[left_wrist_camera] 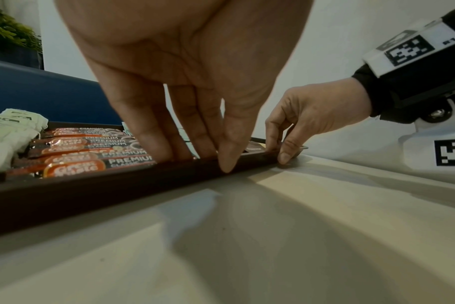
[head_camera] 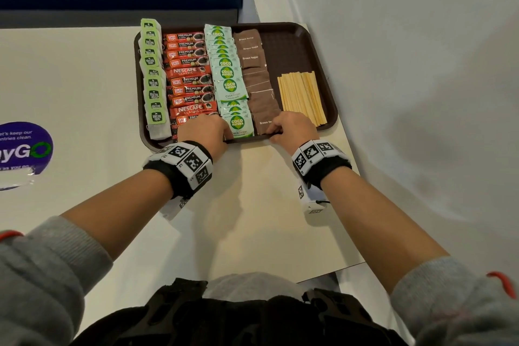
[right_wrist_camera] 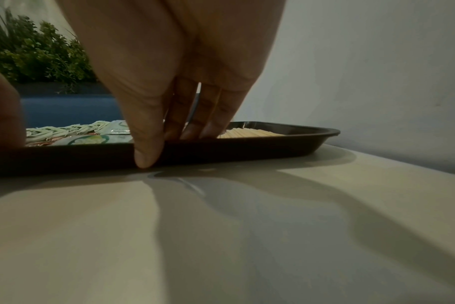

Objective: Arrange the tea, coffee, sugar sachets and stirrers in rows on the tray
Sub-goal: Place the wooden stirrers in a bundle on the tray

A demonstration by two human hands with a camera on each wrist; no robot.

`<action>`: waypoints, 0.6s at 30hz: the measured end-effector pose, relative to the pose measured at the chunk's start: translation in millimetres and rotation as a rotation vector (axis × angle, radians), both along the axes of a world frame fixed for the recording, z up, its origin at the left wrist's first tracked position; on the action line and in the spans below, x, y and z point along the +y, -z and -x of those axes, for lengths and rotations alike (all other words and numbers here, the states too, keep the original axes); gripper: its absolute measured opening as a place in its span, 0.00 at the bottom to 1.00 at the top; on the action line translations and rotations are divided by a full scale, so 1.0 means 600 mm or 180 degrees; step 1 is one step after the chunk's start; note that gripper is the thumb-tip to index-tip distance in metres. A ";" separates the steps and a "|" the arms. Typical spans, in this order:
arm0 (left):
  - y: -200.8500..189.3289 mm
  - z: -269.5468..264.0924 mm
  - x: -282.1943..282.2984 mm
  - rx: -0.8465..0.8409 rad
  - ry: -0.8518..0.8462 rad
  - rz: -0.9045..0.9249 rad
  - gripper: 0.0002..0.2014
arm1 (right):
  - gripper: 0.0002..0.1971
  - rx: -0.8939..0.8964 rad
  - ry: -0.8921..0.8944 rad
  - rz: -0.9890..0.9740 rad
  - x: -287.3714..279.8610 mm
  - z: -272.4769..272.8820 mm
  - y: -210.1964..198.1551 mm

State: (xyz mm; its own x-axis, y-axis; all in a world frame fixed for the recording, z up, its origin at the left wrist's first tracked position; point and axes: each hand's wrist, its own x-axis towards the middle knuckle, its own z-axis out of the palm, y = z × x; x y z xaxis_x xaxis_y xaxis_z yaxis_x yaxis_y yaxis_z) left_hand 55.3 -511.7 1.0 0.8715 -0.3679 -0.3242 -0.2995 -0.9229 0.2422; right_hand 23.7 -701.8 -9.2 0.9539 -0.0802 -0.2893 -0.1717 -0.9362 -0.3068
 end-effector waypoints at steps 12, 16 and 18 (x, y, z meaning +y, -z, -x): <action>-0.001 -0.002 0.017 0.0205 -0.0066 0.0428 0.12 | 0.10 0.0096 0.0153 -0.0089 0.012 0.000 -0.011; -0.010 0.005 0.053 0.0148 -0.0602 0.1142 0.12 | 0.19 -0.0034 0.0274 -0.0422 0.050 -0.004 -0.021; -0.017 0.011 0.079 0.0024 -0.0843 0.1397 0.13 | 0.22 -0.0137 0.0177 -0.0543 0.084 -0.012 -0.029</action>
